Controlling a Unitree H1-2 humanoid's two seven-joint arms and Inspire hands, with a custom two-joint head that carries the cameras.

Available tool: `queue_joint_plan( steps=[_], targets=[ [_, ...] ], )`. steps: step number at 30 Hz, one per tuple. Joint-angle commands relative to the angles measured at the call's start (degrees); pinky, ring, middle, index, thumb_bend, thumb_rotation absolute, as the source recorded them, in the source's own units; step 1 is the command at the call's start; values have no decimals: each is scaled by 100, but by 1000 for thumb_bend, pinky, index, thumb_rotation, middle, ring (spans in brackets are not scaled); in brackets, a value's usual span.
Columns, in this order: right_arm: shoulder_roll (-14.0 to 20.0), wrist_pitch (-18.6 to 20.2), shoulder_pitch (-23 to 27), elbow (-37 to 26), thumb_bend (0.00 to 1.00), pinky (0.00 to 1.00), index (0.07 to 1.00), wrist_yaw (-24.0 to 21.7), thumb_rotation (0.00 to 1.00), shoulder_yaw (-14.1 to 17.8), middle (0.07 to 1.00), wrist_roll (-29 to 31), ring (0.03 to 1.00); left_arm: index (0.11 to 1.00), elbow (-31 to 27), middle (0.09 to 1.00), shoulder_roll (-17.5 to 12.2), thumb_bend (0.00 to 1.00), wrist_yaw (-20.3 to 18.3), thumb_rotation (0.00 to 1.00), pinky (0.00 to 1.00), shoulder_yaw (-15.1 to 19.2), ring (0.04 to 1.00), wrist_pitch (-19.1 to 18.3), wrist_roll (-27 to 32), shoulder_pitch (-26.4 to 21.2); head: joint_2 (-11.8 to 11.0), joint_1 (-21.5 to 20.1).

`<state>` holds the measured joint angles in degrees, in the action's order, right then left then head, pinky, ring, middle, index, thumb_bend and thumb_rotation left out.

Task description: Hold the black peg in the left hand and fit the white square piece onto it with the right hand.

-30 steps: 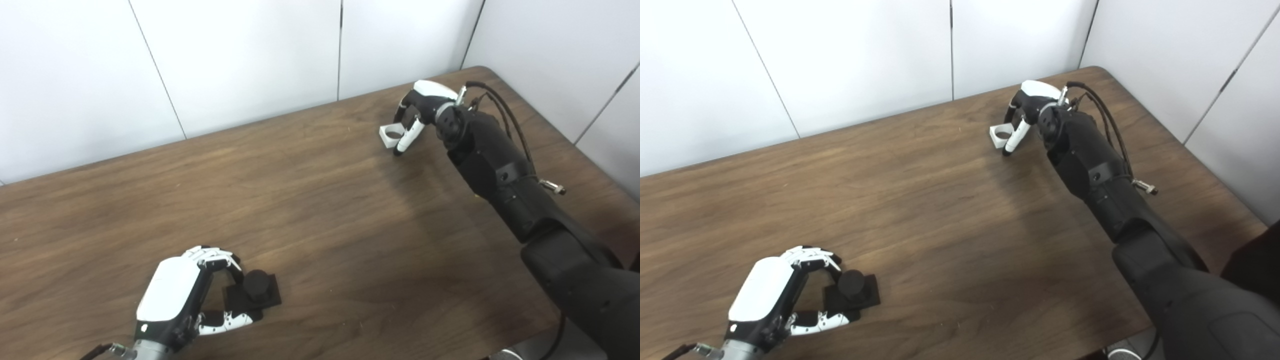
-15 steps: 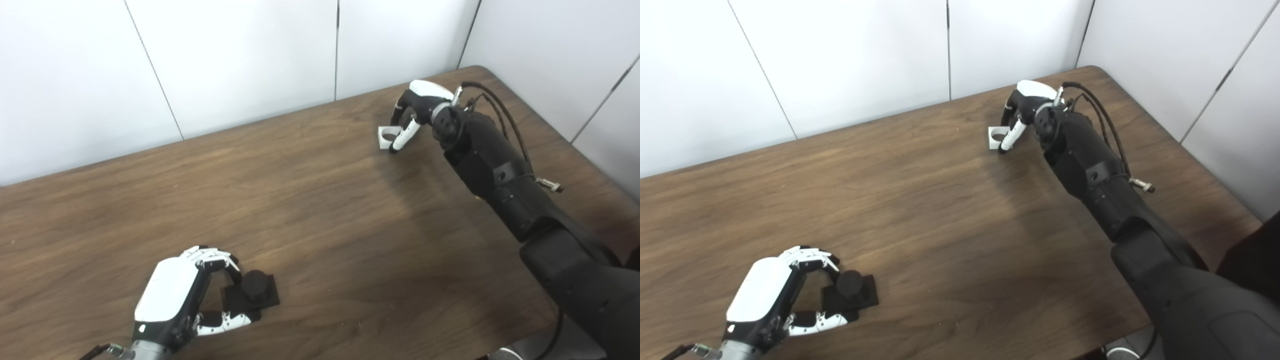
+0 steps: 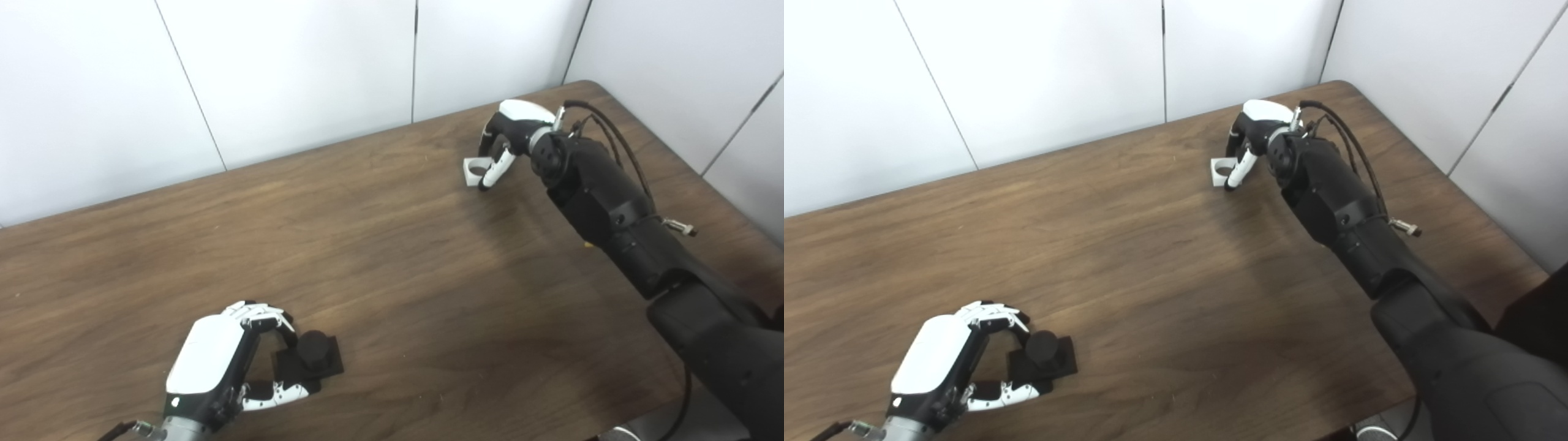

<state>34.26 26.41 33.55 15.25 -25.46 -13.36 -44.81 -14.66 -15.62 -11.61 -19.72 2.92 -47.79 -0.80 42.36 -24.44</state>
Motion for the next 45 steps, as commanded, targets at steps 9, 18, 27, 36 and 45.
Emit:
queue_joint_plan(
  steps=[9, 18, 27, 36, 45],
  targets=[
    [300, -334, 135, -1353, 524, 872, 485, -530, 132, -314, 785, 92, 932, 482, -31, 717, 31, 523, -121, 52, 889, -45, 781, -164, -124, 66, 32, 489],
    [347, -375, 70, -2529, 525, 874, 484, -1328, 133, -566, 776, 120, 907, 483, -74, 727, 206, 523, -191, 52, 916, -154, 796, -340, -290, 106, 102, 1049],
    [230, -540, -25, -3528, 524, 874, 484, -1797, 131, -613, 778, 348, 908, 484, -102, 737, 349, 523, -238, 52, 934, -292, 810, -552, -422, 101, 191, 1567],
    [56, -511, -43, -4335, 524, 839, 484, -2214, 130, -631, 777, 671, 920, 484, 10, 737, 465, 523, -70, 52, 933, -405, 812, -548, -520, 106, 264, 1892],
    [-327, -482, -27, -4980, 524, 835, 484, -2534, 132, -781, 768, 713, 910, 483, -6, 739, 504, 523, -73, 54, 937, -456, 815, -646, -576, 102, 308, 1966]
  ],
)
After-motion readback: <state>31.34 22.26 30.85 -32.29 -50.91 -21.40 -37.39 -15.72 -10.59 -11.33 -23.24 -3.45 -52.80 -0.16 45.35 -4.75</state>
